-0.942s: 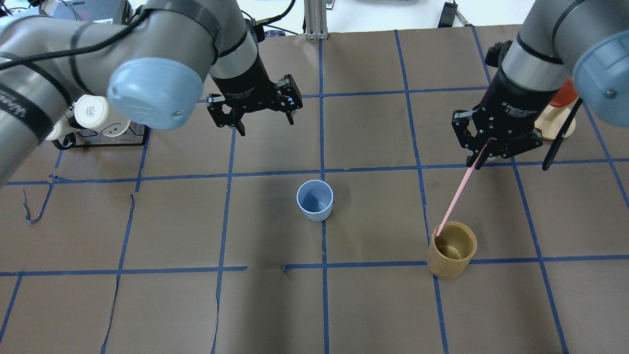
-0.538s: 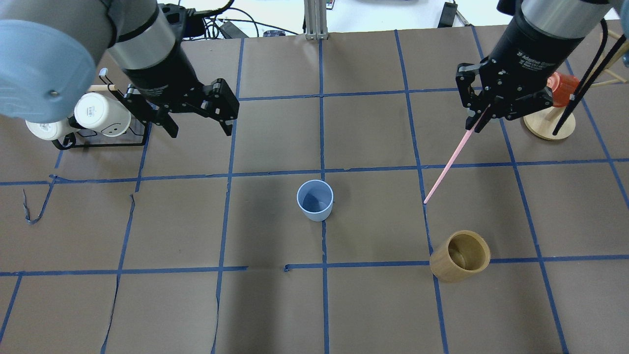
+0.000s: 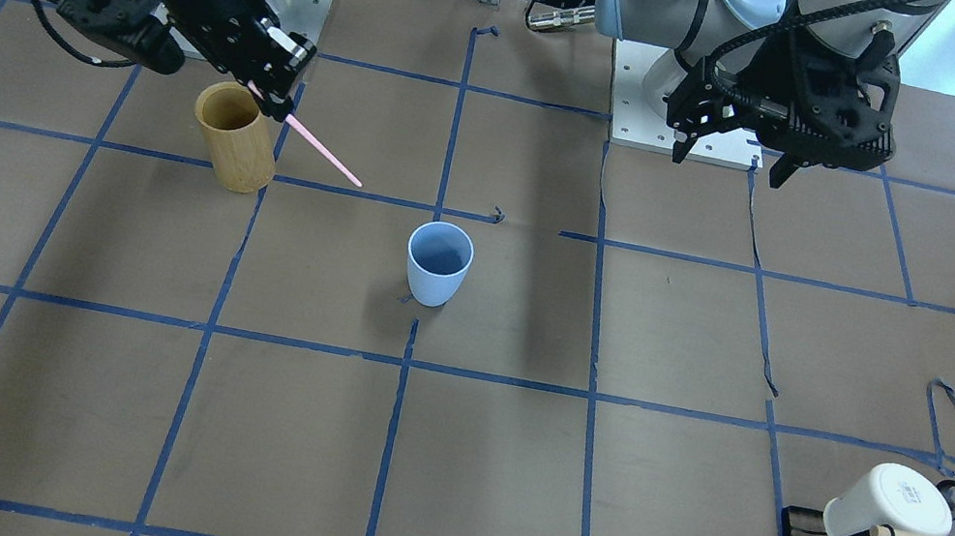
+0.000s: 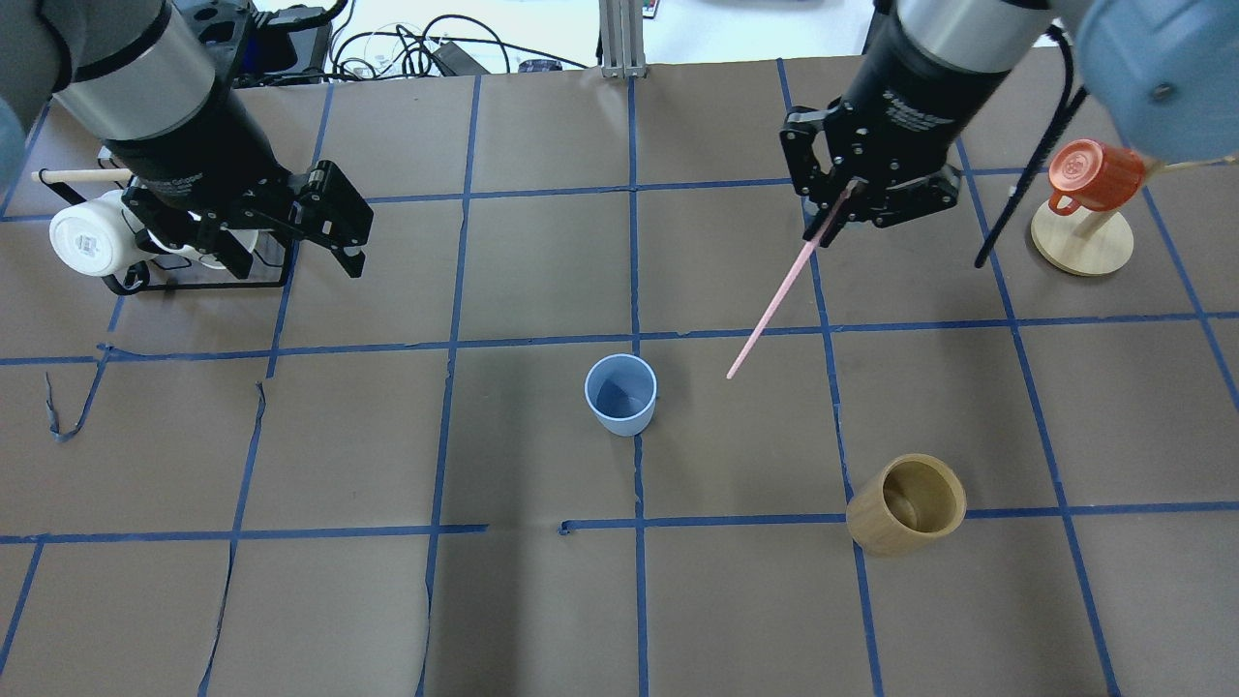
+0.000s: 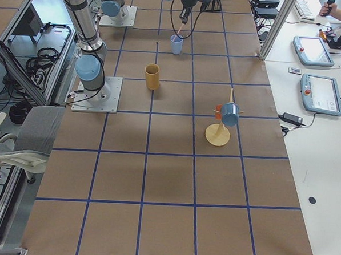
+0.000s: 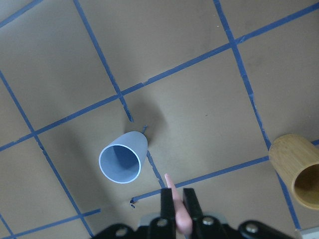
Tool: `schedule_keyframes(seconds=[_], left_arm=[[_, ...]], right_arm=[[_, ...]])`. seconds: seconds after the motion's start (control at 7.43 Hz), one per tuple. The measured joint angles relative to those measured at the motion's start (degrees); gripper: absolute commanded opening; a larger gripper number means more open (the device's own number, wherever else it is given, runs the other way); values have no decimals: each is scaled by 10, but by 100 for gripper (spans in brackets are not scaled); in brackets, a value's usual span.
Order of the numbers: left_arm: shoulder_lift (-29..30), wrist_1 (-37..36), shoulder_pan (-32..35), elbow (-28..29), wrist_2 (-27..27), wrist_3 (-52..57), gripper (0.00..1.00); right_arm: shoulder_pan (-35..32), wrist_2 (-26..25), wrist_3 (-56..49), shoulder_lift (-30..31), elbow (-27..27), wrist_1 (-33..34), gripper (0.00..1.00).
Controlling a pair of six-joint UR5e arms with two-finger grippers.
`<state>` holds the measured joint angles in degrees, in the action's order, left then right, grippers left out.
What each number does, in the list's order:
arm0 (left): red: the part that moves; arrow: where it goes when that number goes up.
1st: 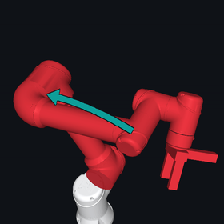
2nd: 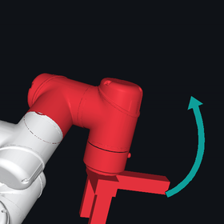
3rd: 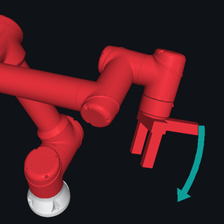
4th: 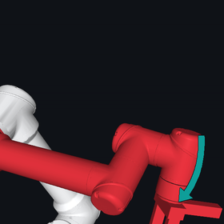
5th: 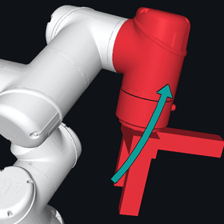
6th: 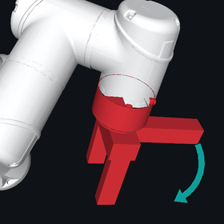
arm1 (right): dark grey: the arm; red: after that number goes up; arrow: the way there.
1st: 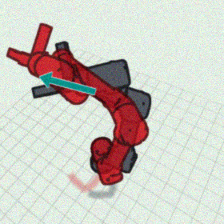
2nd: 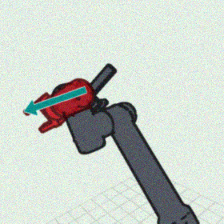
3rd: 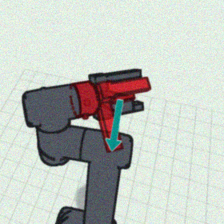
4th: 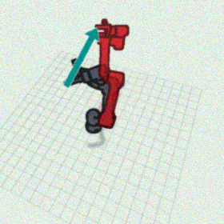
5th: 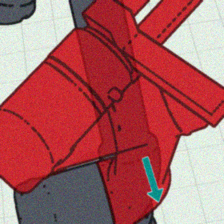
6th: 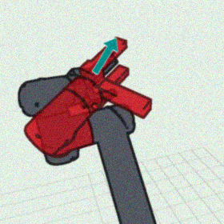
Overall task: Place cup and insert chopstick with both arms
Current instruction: 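Move the pink chopstick with the right gripper over the blue cup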
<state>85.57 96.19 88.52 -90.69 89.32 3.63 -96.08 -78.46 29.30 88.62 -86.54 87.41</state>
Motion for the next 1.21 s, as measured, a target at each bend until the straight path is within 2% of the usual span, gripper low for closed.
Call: schedule_keyframes(seconds=[0.54,0.67,0.94,1.21], left_arm=[[-11,-36,1,-22,2,-59,100],[-11,-37,1,-22,1,-62,100],[-11,-37,0,-22,1,-62,100],[-12,-37,0,-21,1,-61,100]], right_arm=[[-105,-38,139,-35,1,86,0],[-128,-60,161,-46,1,110,0],[-153,-95,186,-61,0,131,0],[-163,-100,202,-69,-3,134,0]])
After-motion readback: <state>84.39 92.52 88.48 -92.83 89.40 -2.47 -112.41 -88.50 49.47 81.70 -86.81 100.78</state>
